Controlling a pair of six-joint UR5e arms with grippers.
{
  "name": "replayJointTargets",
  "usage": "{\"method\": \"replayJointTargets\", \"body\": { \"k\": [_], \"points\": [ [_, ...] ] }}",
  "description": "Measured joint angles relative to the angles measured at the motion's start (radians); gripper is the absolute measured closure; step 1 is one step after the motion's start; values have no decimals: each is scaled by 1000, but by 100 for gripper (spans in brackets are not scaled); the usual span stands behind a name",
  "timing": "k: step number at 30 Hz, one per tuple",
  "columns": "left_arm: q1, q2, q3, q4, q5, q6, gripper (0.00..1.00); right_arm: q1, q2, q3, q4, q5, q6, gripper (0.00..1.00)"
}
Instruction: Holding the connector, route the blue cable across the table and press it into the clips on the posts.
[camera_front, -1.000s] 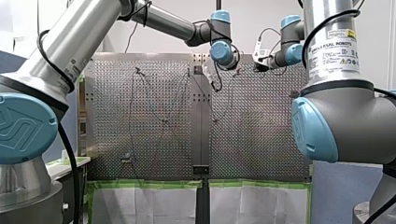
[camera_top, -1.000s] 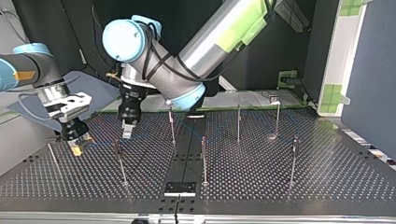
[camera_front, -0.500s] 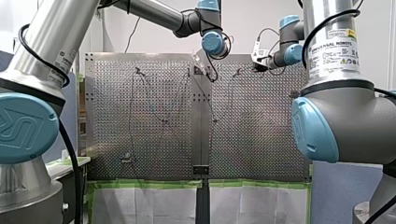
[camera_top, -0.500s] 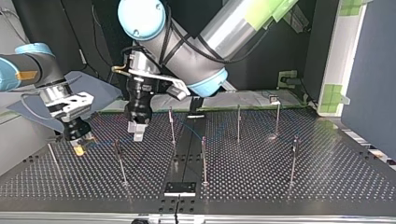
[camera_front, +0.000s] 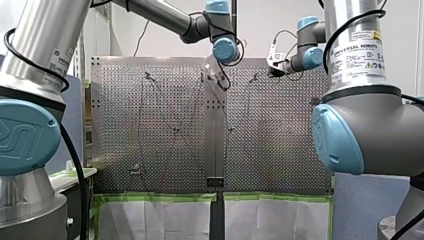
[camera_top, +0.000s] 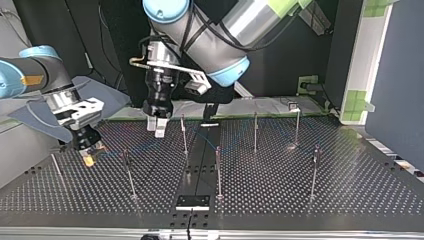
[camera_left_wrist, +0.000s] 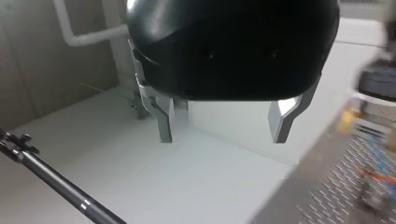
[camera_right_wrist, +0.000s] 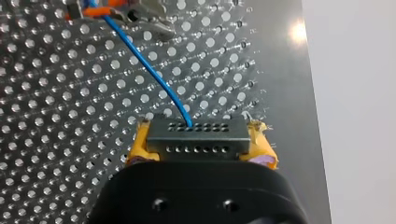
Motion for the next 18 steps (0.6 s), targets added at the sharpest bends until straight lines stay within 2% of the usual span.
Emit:
{"method": "replayJointTargets", "body": {
  "k": [8, 18],
  "points": [
    [-18, -84, -85, 85, -73, -9, 0, 5, 0, 0, 0, 2, 0, 100],
    [-33, -185, -186, 186, -82, -13, 0, 5, 0, 0, -2, 4, 0, 100]
  ]
}}
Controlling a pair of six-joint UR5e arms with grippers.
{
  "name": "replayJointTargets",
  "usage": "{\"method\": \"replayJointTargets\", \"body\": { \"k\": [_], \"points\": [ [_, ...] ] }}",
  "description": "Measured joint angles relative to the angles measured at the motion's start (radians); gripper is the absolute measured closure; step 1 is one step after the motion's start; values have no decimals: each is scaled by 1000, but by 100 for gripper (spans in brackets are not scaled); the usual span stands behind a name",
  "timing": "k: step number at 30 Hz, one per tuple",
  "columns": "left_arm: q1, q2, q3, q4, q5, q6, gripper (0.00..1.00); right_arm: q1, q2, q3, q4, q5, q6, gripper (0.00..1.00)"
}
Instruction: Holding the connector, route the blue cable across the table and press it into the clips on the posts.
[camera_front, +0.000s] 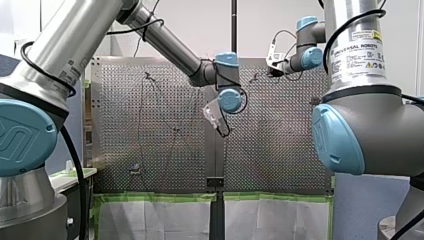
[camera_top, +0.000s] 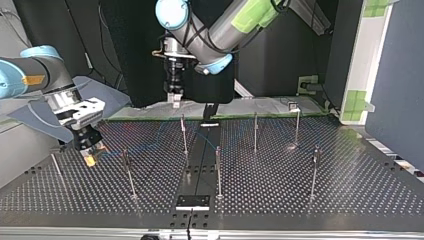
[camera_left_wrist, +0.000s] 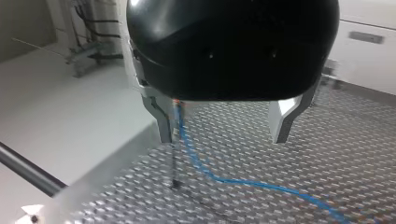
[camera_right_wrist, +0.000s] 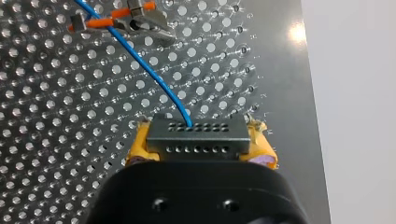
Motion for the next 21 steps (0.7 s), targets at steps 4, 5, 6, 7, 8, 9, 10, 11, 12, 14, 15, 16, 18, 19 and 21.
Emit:
{"method": "replayJointTargets", "body": {
  "k": [4, 5, 6, 7, 8, 9, 10, 11, 12, 14, 15, 16, 18, 19, 21],
  "points": [
    [-8, -43, -43, 43, -1, -3, 0, -2, 0, 0, 0, 2, 0, 100],
    [-9, -57, -57, 57, -1, -3, 0, -3, 0, 0, 0, 3, 0, 100],
    [-10, -67, -67, 67, 1, -3, 0, -3, 0, 0, 0, 4, 0, 100],
    [-11, -77, -77, 78, 2, -2, 0, -4, 1, 0, 0, 6, 0, 100],
    [-12, -90, -90, 90, 5, -2, 0, -4, 1, 0, 0, 8, 0, 100],
    [-13, -97, -99, 99, 7, -1, 0, -5, 1, 0, 0, 11, 0, 100],
    [-14, -103, -108, 108, 9, 0, 0, -6, 1, 0, 1, 16, 0, 100],
    [-16, -108, -120, 120, 10, 2, 0, -6, 1, 0, 1, 21, 0, 100],
    [-16, -111, -129, 129, 11, 4, 0, -7, 1, 0, 1, 27, 0, 100],
    [-18, -114, -151, 151, 12, 10, 0, -9, 1, 0, 2, 40, -1, 100],
    [-18, -115, -160, 160, 13, 12, 0, -9, 1, 0, 2, 44, -1, 100],
    [-19, -115, -170, 170, 13, 14, 0, -10, 1, 0, 2, 48, -1, 100],
    [-20, -116, -193, 193, 14, 18, 0, -10, 1, 1, 2, 53, -1, 100],
    [-21, -116, -204, 204, 14, 19, 0, -10, 1, 1, 2, 55, -1, 100],
    [-21, -116, -227, 227, 14, 22, 0, -10, 1, 3, 2, 57, 0, 100]
  ]
}}
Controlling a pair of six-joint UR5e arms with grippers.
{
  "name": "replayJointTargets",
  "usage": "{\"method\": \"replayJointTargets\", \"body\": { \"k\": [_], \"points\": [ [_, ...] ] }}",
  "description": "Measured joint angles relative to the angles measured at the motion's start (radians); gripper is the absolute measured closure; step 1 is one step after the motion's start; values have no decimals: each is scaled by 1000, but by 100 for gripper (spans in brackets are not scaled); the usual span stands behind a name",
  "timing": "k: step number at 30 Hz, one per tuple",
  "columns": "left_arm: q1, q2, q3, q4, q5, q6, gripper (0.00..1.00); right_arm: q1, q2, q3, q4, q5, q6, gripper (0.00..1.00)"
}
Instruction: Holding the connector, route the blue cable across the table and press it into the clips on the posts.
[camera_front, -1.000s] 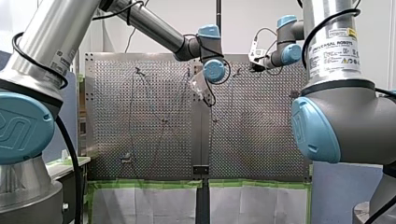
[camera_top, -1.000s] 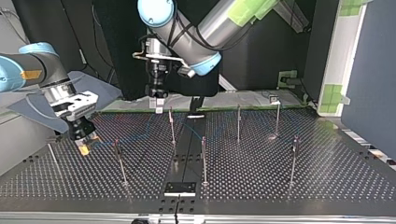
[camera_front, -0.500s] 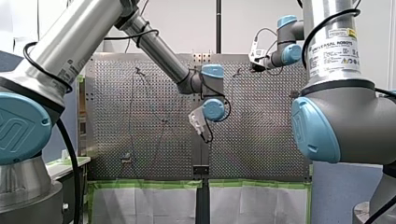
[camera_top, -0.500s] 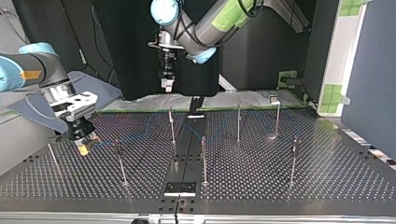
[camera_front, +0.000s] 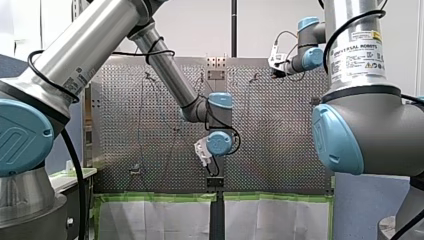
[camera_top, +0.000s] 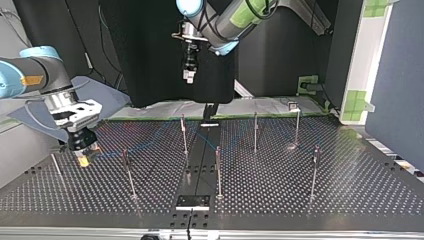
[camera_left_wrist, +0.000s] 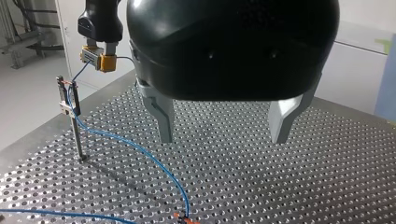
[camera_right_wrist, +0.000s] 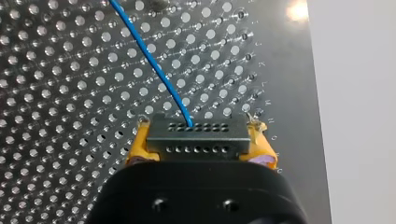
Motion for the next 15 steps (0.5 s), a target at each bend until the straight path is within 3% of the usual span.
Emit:
{"method": "replayJointTargets", "body": {
  "k": [6, 15],
  "points": [
    [-1, 0, -61, 60, 12, 28, 0, 3, 0, 2, 1, 17, 0, 100],
    [-2, 0, -156, 156, 17, 70, 0, 10, 0, 2, 2, 86, -1, 100]
  ]
}}
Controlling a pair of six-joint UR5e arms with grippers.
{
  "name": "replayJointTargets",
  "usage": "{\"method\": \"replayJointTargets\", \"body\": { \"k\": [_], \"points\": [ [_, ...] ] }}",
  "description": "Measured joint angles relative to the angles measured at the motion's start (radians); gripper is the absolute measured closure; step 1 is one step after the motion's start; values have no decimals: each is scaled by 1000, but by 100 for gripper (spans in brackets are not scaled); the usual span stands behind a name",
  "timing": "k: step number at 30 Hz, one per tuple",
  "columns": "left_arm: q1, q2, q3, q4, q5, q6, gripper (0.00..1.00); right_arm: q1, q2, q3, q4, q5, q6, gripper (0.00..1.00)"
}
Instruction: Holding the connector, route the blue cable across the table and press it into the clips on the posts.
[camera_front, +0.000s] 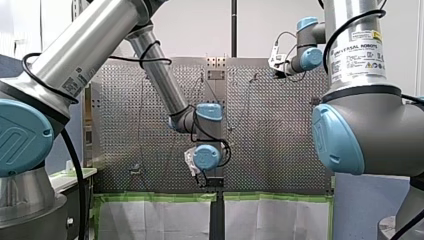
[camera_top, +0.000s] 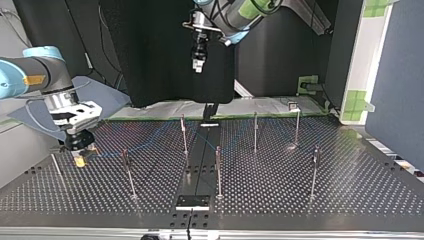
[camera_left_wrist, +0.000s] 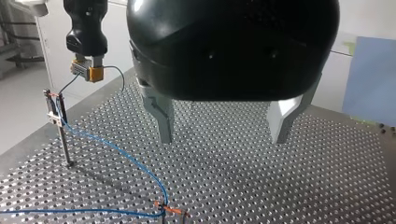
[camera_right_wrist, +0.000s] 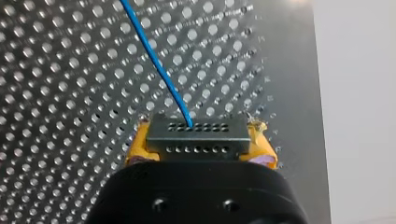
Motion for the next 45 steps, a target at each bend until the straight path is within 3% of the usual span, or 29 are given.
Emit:
{"method": "replayJointTargets", "body": {
  "k": [8, 20, 45],
  "points": [
    [0, 0, -90, 82, -2, 6, 0, 11, -1, 1, 5, 27, -10, 100],
    [1, 0, -199, 193, 0, 7, 0, 15, -2, 2, 6, 131, -25, 100],
    [2, 0, -205, 199, 0, 7, 0, 15, -2, 2, 5, 139, -27, 100]
  ]
}}
